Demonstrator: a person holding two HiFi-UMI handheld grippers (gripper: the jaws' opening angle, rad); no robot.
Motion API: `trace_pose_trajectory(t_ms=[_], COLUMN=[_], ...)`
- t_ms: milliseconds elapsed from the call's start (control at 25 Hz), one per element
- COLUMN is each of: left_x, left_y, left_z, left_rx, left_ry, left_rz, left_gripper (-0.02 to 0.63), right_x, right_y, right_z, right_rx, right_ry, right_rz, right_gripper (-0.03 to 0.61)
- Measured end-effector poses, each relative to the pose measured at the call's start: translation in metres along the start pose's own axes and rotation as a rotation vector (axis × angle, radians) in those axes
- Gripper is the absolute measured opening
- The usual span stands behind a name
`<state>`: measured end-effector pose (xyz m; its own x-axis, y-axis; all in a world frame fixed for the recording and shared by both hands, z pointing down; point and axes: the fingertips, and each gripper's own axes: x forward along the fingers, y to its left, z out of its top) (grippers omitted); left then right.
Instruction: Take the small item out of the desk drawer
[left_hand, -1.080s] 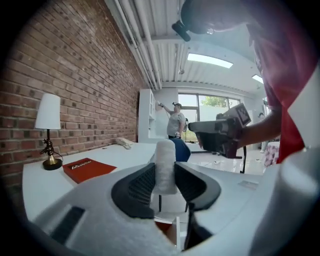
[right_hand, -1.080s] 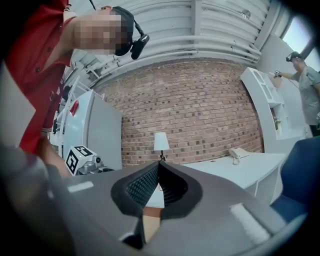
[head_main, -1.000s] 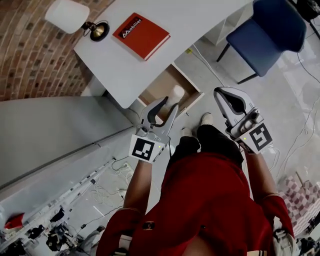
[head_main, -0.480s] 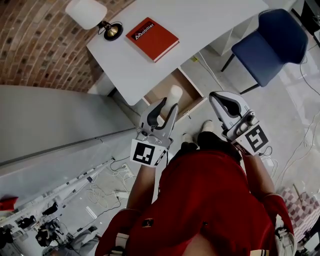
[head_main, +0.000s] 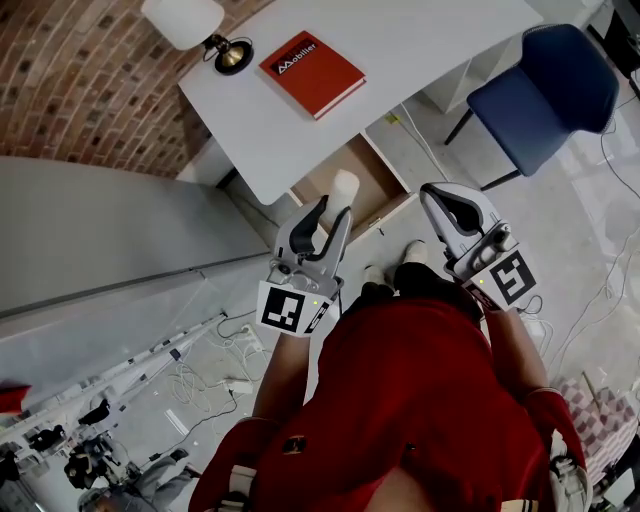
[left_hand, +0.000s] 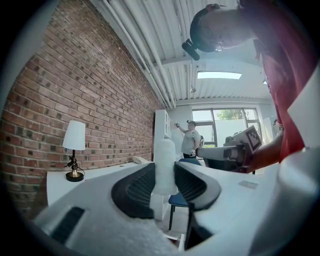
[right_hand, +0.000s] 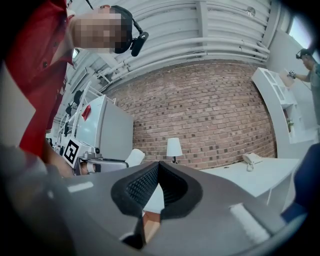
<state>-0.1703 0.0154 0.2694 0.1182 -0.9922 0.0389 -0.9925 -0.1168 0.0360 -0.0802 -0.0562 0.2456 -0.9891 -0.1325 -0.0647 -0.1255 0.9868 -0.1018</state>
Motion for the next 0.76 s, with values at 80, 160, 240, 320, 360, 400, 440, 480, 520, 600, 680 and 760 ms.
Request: trace_pose_trajectory(t_ms=[80,160,240,320,360,400,440,480,520,600,680,760], left_x=[-0.001,-0.002,-0.002,-0.003,-0.004,-0.004,-0.005,-0.006,-0.006,-0.008,-0.009,-0.011], left_y=[0.002,0.005,0.007,0.01,0.012,0.013,0.015,0.016,0.017,0.018,0.018,0.019], left_z=[0.0,-0.001,-0.002,-0.003,-0.004,-0.005,-0.006,-0.007,-0.007,-0.008,-0.008,-0.009], left_rx=[-0.001,-0.003,-0.005,-0.008,-0.009,-0.01,-0.012,-0.014,-0.018,-0.026,-0.031,-0.034], left_ry=[-0.001,-0.001,0.002,0.003,0.003,0.004,0.006,0.005,0.004,0.002,0.002,0.004], left_rz=[0.002,0.004,0.005,0.008,0.011,0.014,0.017,0.02,0.021,0.023,0.023,0.023], left_gripper=[0.13,0.132,0.13,0.13,0.13,0.13,0.13,0.13,0.13,0.13,0.13,0.13], right_x=[0.001,0.002,0.003,0.003,0.004,0.004,0.005,0.005,0.005,0.005,0.005,0.006], right_y=[0.0,0.0,-0.001,-0.001,-0.001,-0.002,-0.002,-0.002,-0.002,-0.002,-0.002,-0.002], right_z=[-0.001,-0.001,-0.002,-0.003,-0.004,-0.005,-0.005,-0.005,-0.006,-0.005,-0.004,-0.004], right_rx=[-0.001,0.0,0.001,0.001,0.001,0.0,0.001,0.004,0.008,0.005,-0.005,-0.012], right_ry=[0.003,0.006,0.007,0.008,0.01,0.01,0.01,0.011,0.012,0.014,0.014,0.016], right_rz=[-0.003,-0.007,-0.011,-0.014,-0.015,-0.016,-0.017,-0.018,-0.02,-0.026,-0.031,-0.033], right_gripper=[0.011,0.011,0.011,0.011,0.011,0.011,0.011,0.011,0.011,0.011,0.011,0.011])
